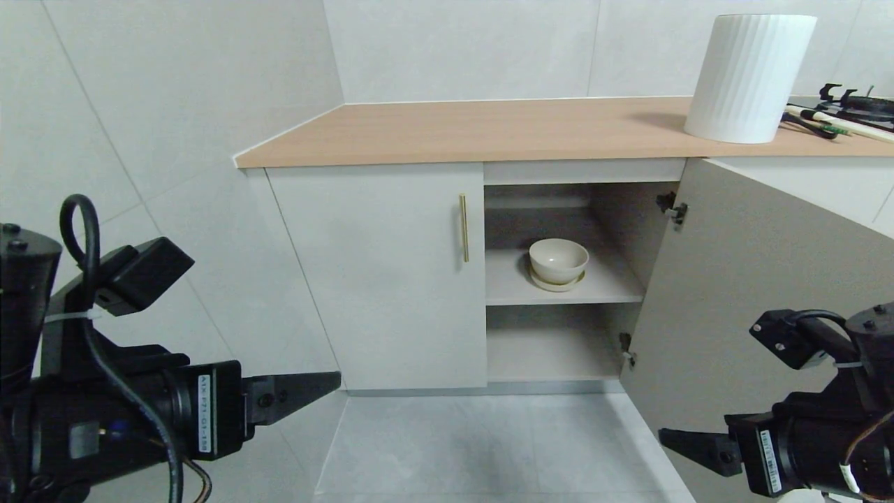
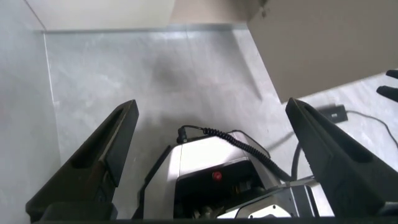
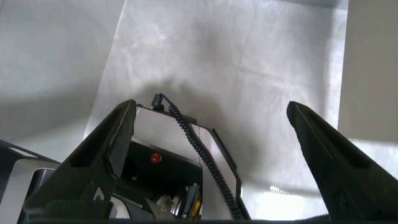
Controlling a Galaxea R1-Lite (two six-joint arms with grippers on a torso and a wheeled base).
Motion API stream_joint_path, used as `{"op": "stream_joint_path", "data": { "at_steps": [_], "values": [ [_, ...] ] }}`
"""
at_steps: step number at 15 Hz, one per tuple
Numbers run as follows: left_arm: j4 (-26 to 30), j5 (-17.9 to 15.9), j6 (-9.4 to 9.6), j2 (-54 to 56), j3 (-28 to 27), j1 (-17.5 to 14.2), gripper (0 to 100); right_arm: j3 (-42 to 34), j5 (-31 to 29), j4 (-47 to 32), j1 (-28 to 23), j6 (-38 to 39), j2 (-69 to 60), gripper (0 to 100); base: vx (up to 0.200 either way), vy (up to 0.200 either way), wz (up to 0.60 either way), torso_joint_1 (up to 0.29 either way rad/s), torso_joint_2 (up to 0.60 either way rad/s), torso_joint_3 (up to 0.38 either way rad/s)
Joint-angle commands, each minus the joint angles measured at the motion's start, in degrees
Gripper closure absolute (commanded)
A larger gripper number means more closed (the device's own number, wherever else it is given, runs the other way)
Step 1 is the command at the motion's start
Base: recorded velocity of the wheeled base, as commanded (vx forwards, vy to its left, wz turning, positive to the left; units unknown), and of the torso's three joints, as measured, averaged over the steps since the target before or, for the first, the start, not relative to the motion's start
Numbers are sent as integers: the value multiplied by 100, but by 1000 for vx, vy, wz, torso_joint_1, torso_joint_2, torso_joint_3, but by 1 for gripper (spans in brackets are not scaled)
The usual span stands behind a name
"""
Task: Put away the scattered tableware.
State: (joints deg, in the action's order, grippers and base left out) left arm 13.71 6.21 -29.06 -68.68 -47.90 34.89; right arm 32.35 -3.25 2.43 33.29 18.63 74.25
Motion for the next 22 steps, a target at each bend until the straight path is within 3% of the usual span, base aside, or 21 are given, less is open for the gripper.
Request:
{"op": "stream_joint_path", "data": {
  "at_steps": [1,11,15,22],
  "values": [
    [0,4,6,-14,0,0,0,-1,0,4,2,1,19,0,0,0,0,0,0,0],
    [0,21,15,-14,0,0,0,-10,0,-5,2,1,-7,0,0,0,0,0,0,0],
    [-9,39,226,-5,79,-8,0,-1,-17,-93,2,-17,-122,0,0,-200,0,1,0,-2],
    [-9,39,217,-5,79,-8,0,544,-35,-1983,-25,-500,-728,0,0,-200,0,3,1,0]
  ]
}}
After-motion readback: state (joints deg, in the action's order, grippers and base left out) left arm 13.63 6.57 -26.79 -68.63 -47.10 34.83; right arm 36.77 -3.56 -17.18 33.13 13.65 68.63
